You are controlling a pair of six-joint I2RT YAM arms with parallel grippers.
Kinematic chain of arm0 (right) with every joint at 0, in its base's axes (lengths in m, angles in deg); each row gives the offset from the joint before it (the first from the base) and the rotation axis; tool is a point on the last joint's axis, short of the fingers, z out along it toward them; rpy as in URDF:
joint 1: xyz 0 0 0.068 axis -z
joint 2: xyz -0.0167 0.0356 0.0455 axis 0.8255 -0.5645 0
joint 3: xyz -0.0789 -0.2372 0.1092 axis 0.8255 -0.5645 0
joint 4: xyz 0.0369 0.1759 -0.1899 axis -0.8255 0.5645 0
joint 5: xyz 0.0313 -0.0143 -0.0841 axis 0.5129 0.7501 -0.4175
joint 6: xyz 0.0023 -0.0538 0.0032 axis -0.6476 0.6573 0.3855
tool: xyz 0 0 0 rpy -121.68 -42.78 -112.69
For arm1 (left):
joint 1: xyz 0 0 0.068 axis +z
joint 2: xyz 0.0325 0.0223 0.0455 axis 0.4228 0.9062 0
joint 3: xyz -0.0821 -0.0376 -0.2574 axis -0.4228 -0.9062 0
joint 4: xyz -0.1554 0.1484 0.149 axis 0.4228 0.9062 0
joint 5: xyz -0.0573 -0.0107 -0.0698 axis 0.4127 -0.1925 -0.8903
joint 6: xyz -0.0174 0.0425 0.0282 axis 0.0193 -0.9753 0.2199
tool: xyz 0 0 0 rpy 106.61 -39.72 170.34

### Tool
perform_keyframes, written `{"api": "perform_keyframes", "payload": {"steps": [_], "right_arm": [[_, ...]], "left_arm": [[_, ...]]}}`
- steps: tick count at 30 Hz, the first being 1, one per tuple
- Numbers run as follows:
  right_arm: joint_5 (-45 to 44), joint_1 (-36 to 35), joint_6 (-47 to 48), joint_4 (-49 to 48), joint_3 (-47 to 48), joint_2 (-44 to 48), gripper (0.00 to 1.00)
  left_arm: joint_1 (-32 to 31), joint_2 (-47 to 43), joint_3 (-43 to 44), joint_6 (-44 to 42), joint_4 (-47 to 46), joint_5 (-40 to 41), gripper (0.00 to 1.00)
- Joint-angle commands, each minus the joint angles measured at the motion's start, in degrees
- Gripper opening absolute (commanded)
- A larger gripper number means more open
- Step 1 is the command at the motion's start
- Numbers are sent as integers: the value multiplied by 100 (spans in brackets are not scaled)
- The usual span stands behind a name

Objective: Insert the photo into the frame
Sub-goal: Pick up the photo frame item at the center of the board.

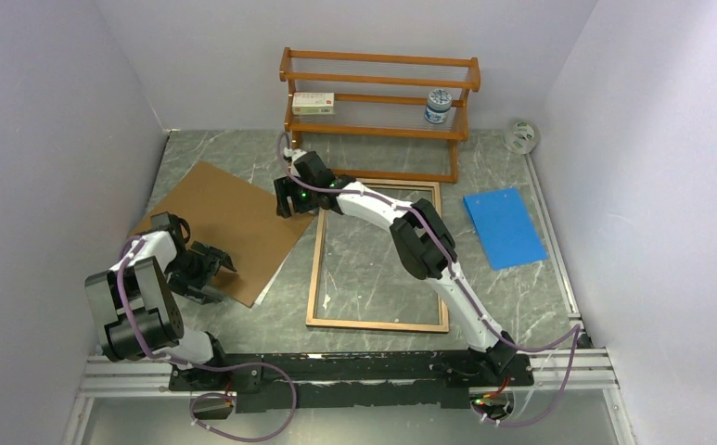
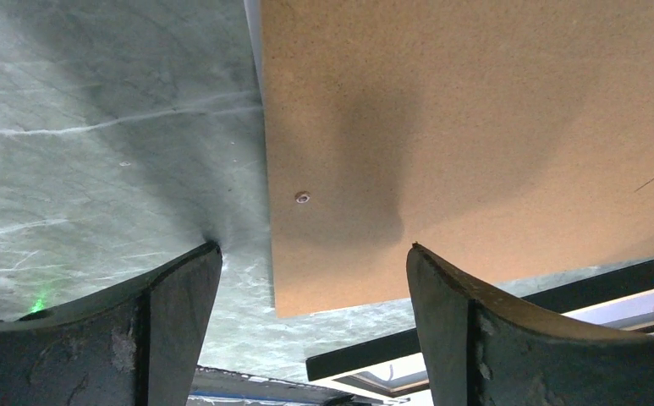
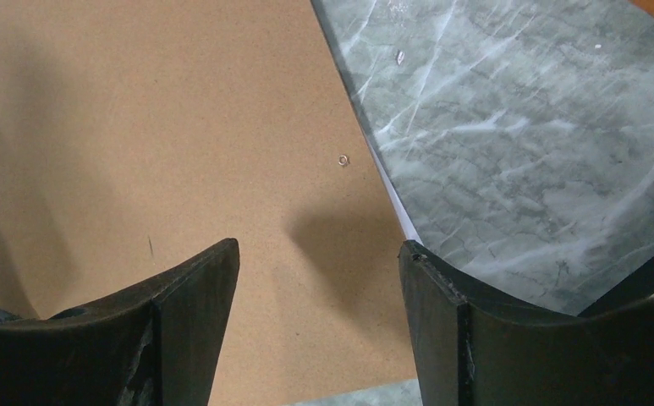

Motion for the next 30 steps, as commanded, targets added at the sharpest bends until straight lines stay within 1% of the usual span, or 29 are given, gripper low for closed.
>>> {"api": "perform_keyframes", "payload": {"steps": [1, 5, 12, 16, 19, 22, 25, 27, 30], "right_arm": [[-217, 36, 146, 398, 205, -315, 73], [-264, 28, 149, 445, 214, -335, 74], [-871, 20, 341, 574, 315, -352, 81], [-1154, 22, 478, 626, 311, -348, 81], [-1151, 15, 566, 489, 151, -186, 80], [-778, 24, 540, 282, -4, -28, 78], [-134, 28, 449, 512, 292, -128, 74], [368, 36, 351, 648, 416, -240, 70], [1032, 29, 231, 617, 321, -196, 66]], "left_arm": [[54, 133, 48, -26, -90, 87, 87], [56, 181, 43, -35, -112, 54, 87], [56, 170, 54, -50, -43, 139, 88], [66, 160, 37, -53, -31, 171, 88], [65, 151, 41, -53, -33, 176, 87], [66, 146, 21, -75, -109, 62, 86], [76, 155, -26, -140, -330, -302, 82], [75, 140, -73, -202, -554, -668, 78], [74, 62, -82, -275, -784, -1089, 71]]}}
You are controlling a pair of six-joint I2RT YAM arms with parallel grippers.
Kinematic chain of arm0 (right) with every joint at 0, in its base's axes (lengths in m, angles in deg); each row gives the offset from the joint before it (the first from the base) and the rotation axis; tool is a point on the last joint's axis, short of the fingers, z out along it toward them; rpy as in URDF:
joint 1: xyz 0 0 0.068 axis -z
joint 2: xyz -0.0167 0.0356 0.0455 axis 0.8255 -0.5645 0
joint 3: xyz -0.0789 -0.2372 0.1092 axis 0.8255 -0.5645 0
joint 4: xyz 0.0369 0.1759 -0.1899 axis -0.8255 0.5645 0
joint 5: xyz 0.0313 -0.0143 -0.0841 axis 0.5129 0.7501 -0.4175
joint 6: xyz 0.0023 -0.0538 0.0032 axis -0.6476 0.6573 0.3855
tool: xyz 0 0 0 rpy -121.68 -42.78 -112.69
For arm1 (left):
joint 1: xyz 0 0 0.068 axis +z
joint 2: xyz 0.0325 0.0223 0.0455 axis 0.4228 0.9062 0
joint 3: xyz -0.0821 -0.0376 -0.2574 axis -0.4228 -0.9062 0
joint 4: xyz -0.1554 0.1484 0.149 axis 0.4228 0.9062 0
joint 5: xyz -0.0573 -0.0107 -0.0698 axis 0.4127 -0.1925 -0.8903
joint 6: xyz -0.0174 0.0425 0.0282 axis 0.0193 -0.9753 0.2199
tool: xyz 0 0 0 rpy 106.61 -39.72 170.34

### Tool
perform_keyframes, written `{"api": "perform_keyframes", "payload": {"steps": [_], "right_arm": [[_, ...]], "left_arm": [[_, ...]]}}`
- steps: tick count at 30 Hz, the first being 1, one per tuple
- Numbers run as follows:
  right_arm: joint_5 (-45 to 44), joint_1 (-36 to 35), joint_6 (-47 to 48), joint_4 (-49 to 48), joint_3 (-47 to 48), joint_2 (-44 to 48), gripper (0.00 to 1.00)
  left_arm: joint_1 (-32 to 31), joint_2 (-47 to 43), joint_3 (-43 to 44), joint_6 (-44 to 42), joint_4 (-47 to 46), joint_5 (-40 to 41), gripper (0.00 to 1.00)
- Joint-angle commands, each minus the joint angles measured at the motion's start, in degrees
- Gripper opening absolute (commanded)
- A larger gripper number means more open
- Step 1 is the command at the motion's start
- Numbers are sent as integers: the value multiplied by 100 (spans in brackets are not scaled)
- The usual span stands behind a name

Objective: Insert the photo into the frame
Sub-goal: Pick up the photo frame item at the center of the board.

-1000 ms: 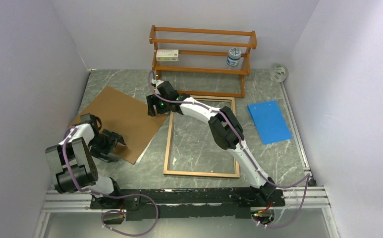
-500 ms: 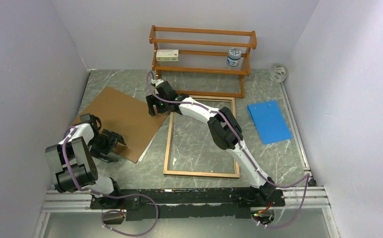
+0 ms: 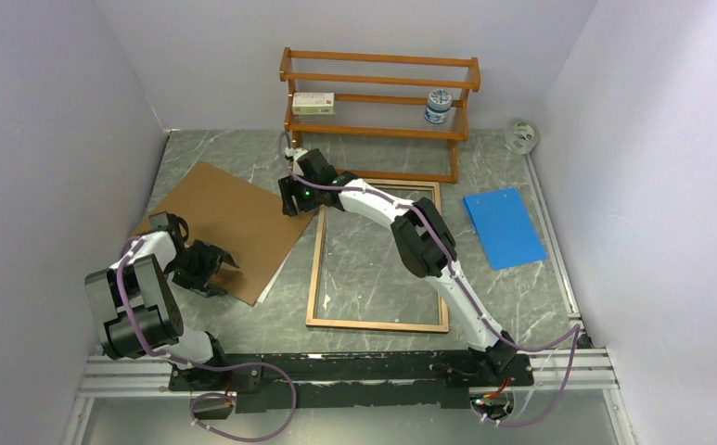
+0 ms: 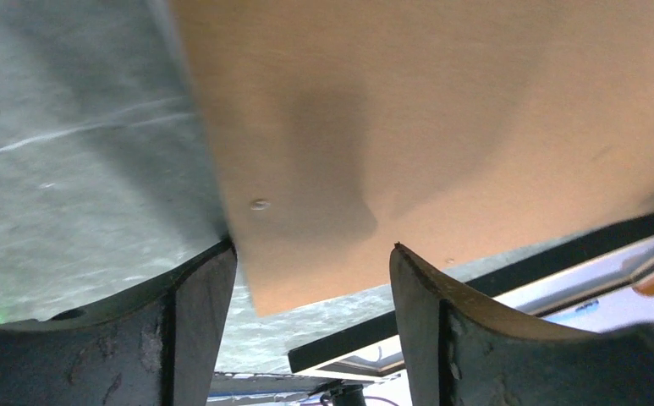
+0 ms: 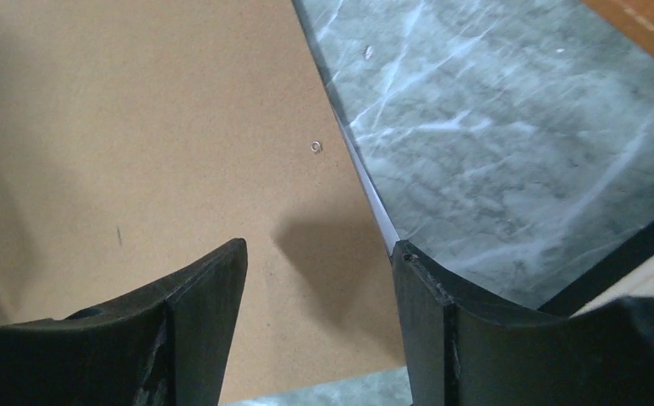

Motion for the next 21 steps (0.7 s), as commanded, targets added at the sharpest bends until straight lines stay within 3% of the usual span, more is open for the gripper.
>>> {"api": "perform_keyframes", "payload": {"steps": [1, 8, 13, 17, 21], "right_arm": [[1312, -3, -238, 318, 41, -26, 65], [1892, 51, -553, 124, 49, 462, 62], [2054, 64, -670, -7, -14, 838, 61], [1990, 71, -659, -114, -181, 1134, 61], [1809, 113, -586, -124, -249, 1307, 61]], "left_arm": [[10, -66, -65, -212, -587, -715, 70], [16, -214, 40, -188, -457, -1316, 63], [17, -418, 174, -118, -172, -1285, 62], [23, -677, 222, -146, -85, -1178, 62], [17, -743, 91, -240, -358, -1620, 63]]}}
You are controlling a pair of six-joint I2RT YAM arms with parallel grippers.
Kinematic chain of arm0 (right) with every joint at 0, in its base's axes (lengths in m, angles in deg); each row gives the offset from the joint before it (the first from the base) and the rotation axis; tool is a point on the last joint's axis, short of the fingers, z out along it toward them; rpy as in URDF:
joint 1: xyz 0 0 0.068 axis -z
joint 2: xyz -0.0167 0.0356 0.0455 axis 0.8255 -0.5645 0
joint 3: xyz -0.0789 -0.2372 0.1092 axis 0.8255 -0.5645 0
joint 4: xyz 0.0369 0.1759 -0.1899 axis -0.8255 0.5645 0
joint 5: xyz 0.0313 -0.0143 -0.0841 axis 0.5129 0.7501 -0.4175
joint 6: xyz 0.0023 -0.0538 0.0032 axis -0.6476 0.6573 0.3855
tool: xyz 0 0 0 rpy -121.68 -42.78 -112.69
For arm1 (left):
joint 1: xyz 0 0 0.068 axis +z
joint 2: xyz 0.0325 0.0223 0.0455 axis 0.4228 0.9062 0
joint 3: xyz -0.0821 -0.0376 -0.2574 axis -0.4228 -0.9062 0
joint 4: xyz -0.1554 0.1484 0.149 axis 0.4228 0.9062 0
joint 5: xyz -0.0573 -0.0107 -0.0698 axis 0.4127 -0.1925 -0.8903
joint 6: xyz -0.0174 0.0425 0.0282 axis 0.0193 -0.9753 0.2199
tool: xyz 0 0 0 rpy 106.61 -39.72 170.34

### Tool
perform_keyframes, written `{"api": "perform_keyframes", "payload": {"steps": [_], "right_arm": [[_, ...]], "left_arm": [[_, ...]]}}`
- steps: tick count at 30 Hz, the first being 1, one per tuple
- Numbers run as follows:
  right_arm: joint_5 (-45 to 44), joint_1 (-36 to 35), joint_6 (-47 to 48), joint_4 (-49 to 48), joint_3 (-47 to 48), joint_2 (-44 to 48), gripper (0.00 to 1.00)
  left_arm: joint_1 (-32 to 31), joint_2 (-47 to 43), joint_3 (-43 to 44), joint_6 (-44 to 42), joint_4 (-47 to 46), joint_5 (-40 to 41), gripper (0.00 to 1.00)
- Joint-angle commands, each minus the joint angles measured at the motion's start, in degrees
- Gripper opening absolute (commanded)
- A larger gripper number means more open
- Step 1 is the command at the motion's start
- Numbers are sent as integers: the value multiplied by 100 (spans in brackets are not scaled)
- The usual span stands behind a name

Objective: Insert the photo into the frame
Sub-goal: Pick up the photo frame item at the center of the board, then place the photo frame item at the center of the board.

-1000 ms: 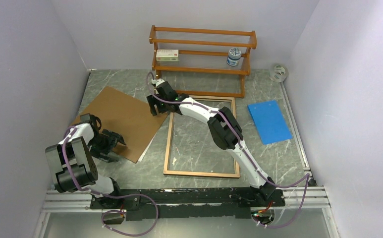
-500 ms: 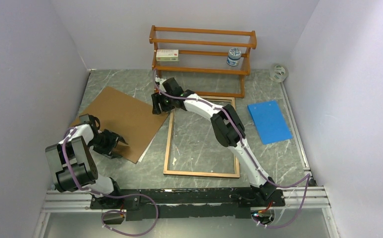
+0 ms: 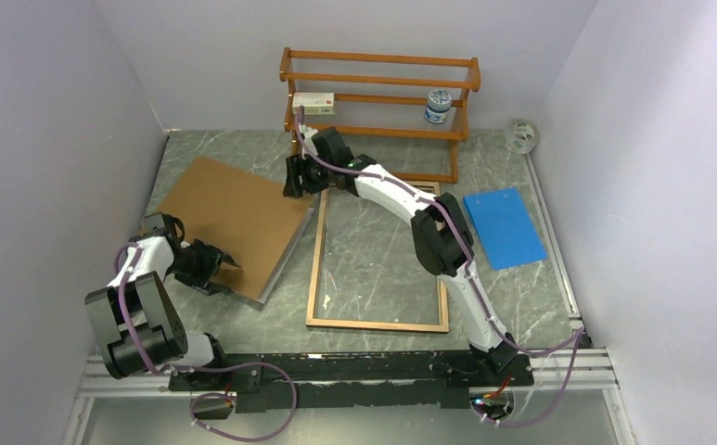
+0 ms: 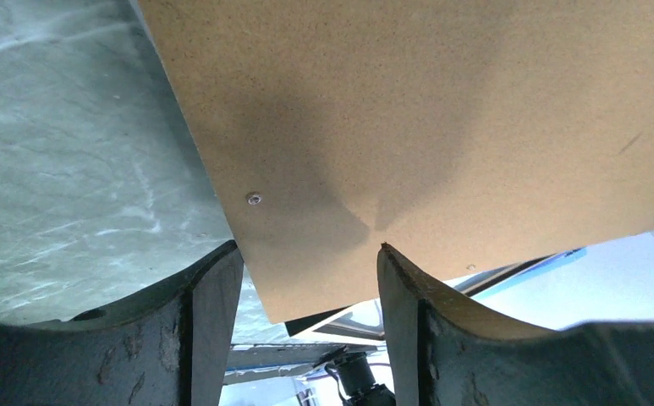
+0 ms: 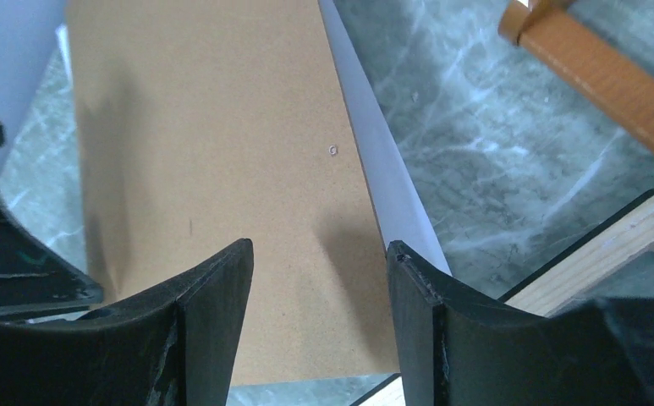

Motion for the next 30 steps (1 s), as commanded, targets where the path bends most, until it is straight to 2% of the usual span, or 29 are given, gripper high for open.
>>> {"api": "perform_keyframes", "payload": {"steps": [1, 4, 11, 19, 25, 30], "right_arm": [[608, -215, -184, -119, -6, 609, 61], [541, -126, -154, -73, -12, 581, 61], [389, 199, -87, -223, -247, 590, 61], [326, 461, -158, -496, -850, 765, 61], [71, 625, -245, -647, -1392, 939, 61], [-563, 713, -264, -480, -1527, 1097, 68]], "left_arm": [[-41, -181, 95, 20, -710, -1166, 63], [-49, -50, -6, -64, -1009, -1722, 63], [-241, 436, 70, -346, -1281, -2333, 63], [-837, 599, 176, -143, -1457, -2063, 63], [-1027, 759, 140, -103, -1565, -1901, 67], [-1044, 847, 253, -194, -1325, -1553, 71]]}}
